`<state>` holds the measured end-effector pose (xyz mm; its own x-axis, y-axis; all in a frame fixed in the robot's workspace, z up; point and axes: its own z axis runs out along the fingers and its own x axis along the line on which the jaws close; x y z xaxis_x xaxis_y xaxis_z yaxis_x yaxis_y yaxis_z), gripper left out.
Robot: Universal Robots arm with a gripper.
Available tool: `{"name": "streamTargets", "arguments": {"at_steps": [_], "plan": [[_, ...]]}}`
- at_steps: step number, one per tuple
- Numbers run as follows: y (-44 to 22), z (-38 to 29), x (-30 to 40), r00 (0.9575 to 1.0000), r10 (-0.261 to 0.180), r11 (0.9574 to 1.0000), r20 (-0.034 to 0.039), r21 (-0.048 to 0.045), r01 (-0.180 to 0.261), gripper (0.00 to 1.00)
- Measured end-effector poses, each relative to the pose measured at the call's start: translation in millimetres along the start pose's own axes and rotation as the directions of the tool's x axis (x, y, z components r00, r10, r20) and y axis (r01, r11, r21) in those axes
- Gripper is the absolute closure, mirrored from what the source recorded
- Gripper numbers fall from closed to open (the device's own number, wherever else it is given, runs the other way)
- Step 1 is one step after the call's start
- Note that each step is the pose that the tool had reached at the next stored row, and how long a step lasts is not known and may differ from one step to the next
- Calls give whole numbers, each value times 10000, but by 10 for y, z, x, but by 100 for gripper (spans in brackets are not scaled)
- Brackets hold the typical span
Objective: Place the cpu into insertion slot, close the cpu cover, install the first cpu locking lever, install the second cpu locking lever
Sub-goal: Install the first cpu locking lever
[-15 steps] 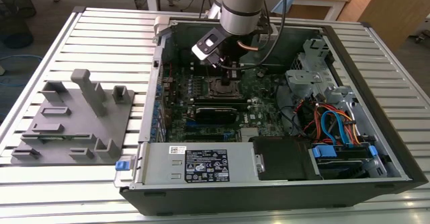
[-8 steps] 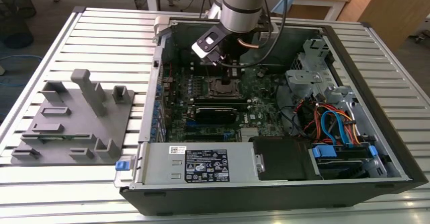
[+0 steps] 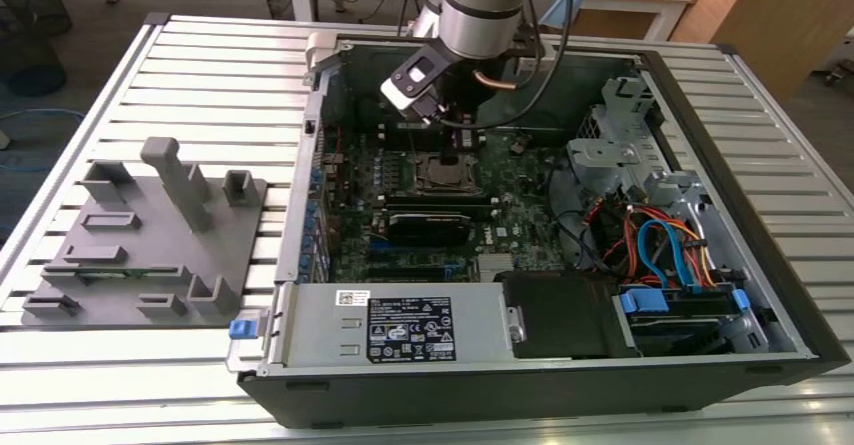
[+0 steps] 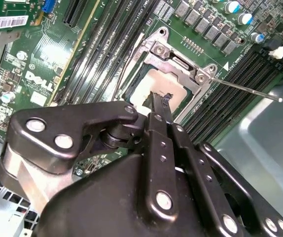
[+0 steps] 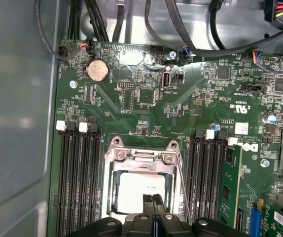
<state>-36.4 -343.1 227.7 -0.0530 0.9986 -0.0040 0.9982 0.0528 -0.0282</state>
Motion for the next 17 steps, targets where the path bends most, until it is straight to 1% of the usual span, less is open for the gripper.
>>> {"name": "streamTargets", "arguments": {"at_steps": [7, 10, 12, 15, 17], "plan": [[-2, -65, 0, 10000, -9, 10000, 49, 2, 9, 90], [-2, -75, 0, 10000, -66, 10000, 57, 1, 66, 90], [-2, -76, 0, 9996, -269, 9996, 64, 1, 269, 90], [-2, -77, 0, 9976, -692, 9976, 77, 1, 692, 90], [-2, -76, 0, 9967, -804, 9968, 80, 0, 804, 90]]}}
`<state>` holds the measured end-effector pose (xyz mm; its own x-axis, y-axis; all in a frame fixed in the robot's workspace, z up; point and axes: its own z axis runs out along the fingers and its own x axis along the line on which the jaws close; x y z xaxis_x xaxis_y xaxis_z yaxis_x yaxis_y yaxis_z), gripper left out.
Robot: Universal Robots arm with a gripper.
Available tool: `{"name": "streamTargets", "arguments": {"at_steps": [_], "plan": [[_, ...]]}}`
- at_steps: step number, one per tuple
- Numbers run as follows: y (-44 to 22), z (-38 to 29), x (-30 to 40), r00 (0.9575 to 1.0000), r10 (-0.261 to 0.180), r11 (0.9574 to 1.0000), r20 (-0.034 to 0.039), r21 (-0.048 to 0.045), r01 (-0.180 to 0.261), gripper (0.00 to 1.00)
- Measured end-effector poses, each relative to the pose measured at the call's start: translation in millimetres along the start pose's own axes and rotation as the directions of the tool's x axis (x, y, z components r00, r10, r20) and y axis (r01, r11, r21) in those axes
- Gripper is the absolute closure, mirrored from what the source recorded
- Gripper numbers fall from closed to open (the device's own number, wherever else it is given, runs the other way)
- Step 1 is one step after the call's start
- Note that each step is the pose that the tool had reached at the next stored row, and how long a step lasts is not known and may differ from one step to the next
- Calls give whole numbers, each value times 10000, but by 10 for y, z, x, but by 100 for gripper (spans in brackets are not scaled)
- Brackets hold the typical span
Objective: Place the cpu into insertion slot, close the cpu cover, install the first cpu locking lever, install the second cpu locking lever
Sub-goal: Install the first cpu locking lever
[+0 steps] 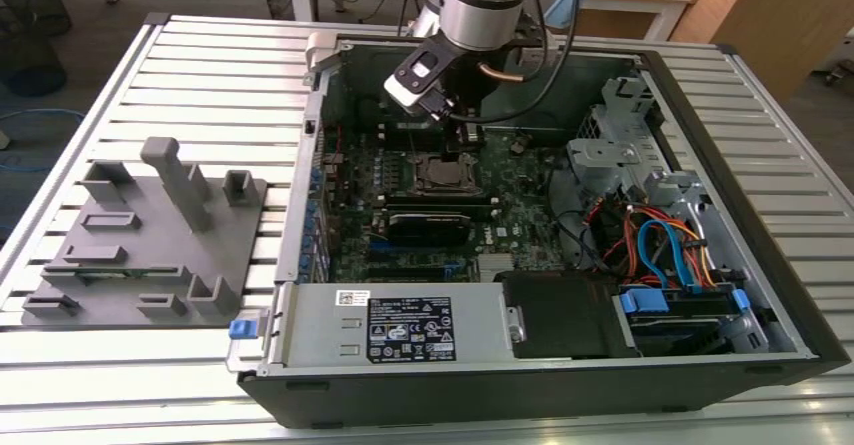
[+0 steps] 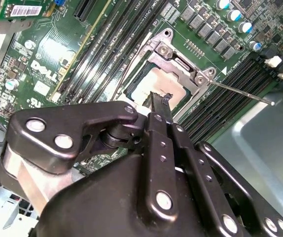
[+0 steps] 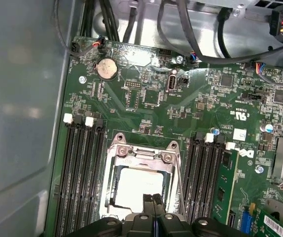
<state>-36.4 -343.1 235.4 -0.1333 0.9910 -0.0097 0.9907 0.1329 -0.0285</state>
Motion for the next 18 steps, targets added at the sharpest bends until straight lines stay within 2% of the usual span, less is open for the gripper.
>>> {"name": "streamTargets", "arguments": {"at_steps": [13, 18], "plan": [[0, 0, 0, 10000, -24, 10000, 2, 0, 24, 90], [0, 0, 0, 9997, -241, 9997, 8, -2, 241, 90]]}}
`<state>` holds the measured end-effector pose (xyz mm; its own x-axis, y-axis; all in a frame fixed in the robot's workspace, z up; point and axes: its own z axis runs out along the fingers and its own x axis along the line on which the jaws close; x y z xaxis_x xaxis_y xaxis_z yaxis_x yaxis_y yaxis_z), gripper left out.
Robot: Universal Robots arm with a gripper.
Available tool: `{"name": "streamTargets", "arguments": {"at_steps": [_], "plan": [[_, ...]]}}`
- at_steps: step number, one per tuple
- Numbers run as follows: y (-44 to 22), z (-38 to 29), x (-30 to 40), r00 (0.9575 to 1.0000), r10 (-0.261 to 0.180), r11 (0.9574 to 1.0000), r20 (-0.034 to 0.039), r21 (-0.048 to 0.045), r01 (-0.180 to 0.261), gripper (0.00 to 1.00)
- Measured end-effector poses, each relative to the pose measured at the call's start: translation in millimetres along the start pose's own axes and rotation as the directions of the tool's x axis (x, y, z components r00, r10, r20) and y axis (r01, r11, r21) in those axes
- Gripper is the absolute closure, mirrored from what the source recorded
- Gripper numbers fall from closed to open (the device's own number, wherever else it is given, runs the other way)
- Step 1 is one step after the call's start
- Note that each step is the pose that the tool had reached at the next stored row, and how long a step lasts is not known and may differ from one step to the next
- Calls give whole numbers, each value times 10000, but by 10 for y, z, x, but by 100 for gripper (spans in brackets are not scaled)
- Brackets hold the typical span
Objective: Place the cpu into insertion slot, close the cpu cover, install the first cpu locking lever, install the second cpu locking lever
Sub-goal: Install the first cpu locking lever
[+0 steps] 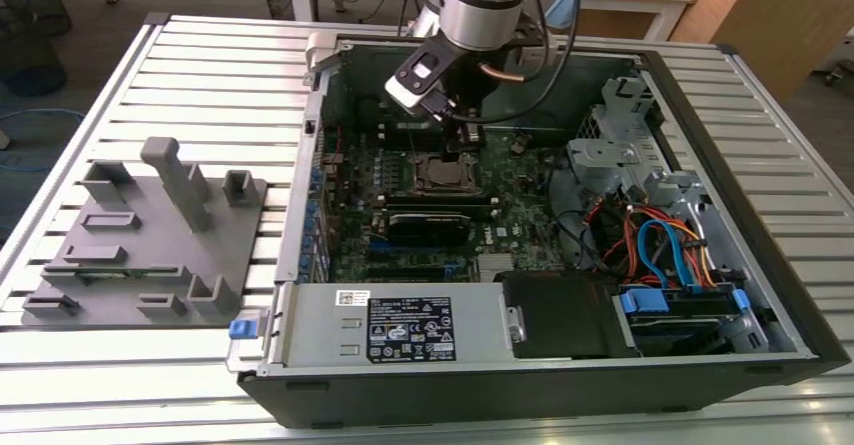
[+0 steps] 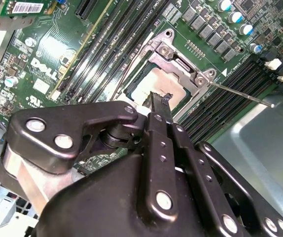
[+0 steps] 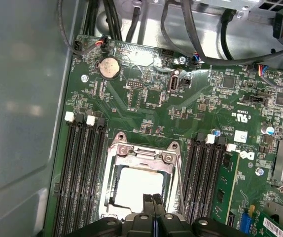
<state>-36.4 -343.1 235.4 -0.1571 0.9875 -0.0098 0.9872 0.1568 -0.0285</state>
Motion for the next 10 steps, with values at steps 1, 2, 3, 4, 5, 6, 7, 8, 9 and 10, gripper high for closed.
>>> {"name": "streamTargets", "arguments": {"at_steps": [1, 2, 3, 4, 5, 6, 7, 8, 9, 10], "plan": [[0, 0, 0, 10000, -88, 10000, 3, -1, 88, 90], [0, 0, 0, 9998, -189, 9998, 5, -2, 189, 90], [0, 0, 0, 9995, -312, 9995, 9, -3, 312, 90], [0, 0, 0, 9992, -408, 9992, 12, -4, 408, 90], [0, 0, 0, 9989, -463, 9989, 14, -4, 463, 90], [0, 0, 0, 9989, -466, 9989, 20, -3, 466, 90], [0, 0, 0, 9989, -466, 9989, 21, -3, 466, 90], [0, 0, 0, 9988, -492, 9988, 23, -3, 492, 90], [0, 0, 0, 9986, -527, 9986, 25, -3, 527, 90], [0, 0, 0, 9986, -531, 9986, 25, -3, 531, 90]]}}
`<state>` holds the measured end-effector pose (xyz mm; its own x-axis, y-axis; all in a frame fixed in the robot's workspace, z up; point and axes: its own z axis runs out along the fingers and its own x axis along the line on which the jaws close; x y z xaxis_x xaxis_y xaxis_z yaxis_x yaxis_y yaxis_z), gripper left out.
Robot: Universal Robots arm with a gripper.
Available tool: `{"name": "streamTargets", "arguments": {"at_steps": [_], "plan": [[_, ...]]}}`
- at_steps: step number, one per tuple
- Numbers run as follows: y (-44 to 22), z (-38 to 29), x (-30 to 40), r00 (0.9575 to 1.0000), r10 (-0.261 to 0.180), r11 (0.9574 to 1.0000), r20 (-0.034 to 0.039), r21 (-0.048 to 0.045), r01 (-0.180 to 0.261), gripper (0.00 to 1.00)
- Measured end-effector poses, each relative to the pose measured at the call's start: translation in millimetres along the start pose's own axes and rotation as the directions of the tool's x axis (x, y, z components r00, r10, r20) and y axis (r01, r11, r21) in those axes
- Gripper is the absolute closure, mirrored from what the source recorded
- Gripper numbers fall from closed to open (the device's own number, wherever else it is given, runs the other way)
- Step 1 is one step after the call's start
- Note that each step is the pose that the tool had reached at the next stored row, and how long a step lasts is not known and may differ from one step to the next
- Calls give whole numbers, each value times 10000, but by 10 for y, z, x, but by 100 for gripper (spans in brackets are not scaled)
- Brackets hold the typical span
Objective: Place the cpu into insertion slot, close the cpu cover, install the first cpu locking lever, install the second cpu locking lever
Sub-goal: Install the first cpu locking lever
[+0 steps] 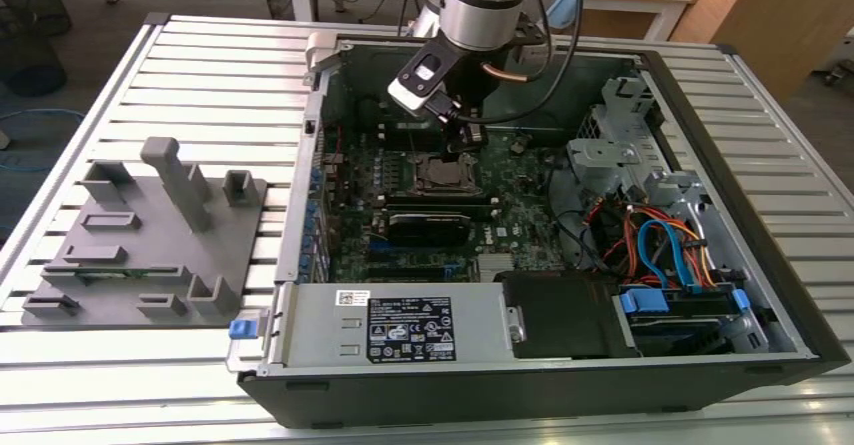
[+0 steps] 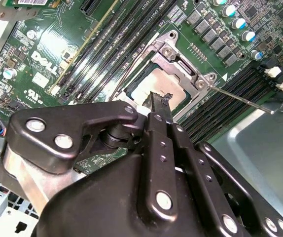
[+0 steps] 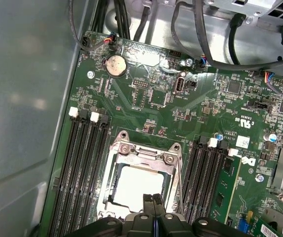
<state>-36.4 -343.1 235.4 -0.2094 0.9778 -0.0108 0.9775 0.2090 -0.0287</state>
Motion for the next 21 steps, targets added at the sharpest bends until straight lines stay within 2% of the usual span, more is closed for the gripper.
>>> {"name": "streamTargets", "arguments": {"at_steps": [12, 21], "plan": [[0, 0, 0, 9999, -101, 9999, 12, 1, 101, 90], [0, -8, 0, 9993, -367, 9993, 25, 0, 367, 90]]}}
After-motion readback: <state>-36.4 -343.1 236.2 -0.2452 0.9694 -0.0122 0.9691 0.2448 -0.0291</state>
